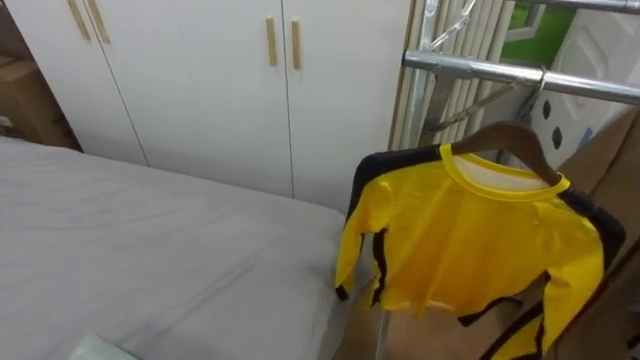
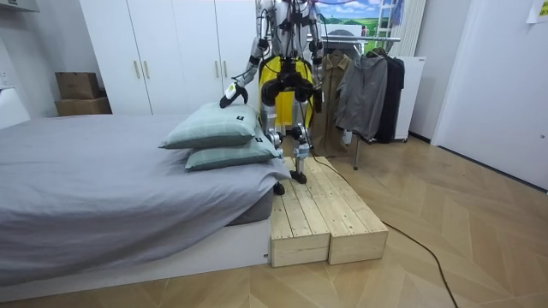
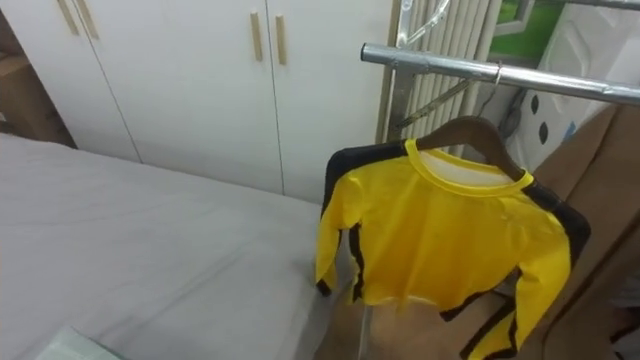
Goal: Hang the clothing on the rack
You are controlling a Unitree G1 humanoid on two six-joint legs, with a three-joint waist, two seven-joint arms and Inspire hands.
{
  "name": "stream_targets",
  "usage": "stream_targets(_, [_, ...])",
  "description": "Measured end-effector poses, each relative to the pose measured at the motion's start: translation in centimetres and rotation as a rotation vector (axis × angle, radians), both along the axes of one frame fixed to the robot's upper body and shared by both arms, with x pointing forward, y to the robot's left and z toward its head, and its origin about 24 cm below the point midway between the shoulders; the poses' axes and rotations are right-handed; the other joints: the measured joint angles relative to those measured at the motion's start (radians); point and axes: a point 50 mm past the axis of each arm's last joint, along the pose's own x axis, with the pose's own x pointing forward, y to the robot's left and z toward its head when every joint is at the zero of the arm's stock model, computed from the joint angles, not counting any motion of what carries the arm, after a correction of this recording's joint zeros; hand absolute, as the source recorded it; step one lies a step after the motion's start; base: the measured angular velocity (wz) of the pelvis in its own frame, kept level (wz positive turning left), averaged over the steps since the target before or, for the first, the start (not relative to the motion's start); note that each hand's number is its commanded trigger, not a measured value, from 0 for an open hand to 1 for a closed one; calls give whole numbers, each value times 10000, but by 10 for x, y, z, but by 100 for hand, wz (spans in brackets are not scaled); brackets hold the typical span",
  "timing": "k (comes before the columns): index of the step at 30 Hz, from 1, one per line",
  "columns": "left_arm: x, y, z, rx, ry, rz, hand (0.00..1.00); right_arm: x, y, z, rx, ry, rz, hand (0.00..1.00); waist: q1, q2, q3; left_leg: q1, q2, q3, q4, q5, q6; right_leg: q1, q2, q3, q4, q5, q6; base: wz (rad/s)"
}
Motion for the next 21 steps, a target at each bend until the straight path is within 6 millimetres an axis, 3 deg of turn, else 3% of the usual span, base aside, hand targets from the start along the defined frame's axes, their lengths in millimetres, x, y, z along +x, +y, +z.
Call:
stream_targets(5, [14,-12,3,-211,-507,-471,0,9,2,1,5,-231,633,0,9,128,-1,-161,32,-187,152,1,-1,-19,-10,-219,33,-31,-64,11])
stream_targets(12, [18,-17,7,-97,-869,-1002,0,8,2,1,-13,-247,801,0,142,68,-31,-505,130,-478,410,22,-39,-88,-43,-539,0,-36,-218,15])
stream_targets(15, [22,-23,9,-142,-1068,-1334,0,6,1,1,-31,-175,790,0,276,59,-83,-823,176,-583,615,39,-71,-112,-88,-960,-133,-3,-284,40])
stream_targets(18, [24,-29,8,-108,-965,-1936,0,3,-3,0,-172,36,837,0,254,95,-93,-1242,182,-386,917,151,-141,-40,-253,-1779,-182,-52,-345,82])
stream_targets(20, [23,-34,6,-228,-853,-2191,0,1,-7,1,-323,185,984,0,244,45,-83,-1480,148,55,911,451,-71,110,-489,-2696,-317,-117,-388,100])
stream_targets(21, [22,-35,6,-293,-811,-2233,0,1,-7,1,-359,195,1011,0,238,26,-70,-1559,152,239,919,532,-29,129,-561,-2940,-340,-130,-404,117])
